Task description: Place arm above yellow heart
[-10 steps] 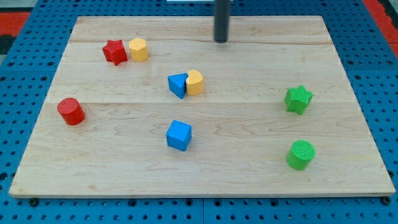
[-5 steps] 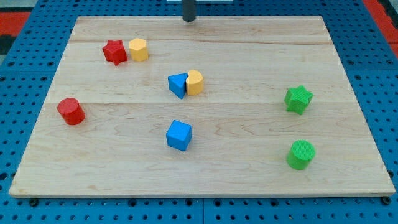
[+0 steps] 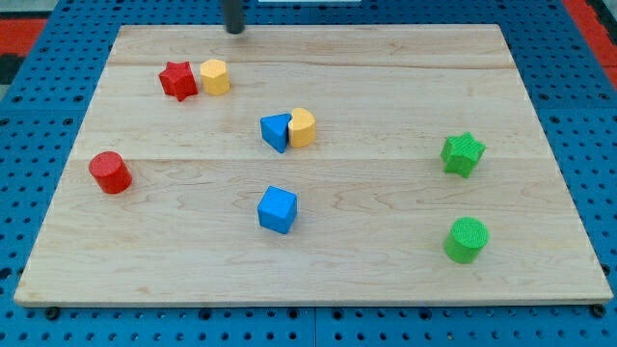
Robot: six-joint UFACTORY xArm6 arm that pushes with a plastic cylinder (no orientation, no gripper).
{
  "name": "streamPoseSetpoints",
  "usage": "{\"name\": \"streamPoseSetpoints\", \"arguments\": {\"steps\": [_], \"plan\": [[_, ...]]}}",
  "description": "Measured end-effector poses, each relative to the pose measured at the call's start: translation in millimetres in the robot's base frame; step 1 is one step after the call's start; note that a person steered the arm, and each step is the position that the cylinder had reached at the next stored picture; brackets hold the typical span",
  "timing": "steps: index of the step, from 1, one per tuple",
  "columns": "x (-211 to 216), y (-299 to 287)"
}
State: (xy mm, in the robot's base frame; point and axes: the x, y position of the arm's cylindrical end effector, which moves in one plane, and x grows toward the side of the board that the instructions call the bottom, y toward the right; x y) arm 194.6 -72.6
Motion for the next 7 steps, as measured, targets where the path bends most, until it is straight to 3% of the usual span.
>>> {"name": "streamPoseSetpoints", "arguments": {"steps": [2, 4, 5, 6, 7], "plan": [[20.5, 163.3], [78.0, 30.0], [112.8, 22.9], [143.3, 102.2], [143.7, 164.5]]}}
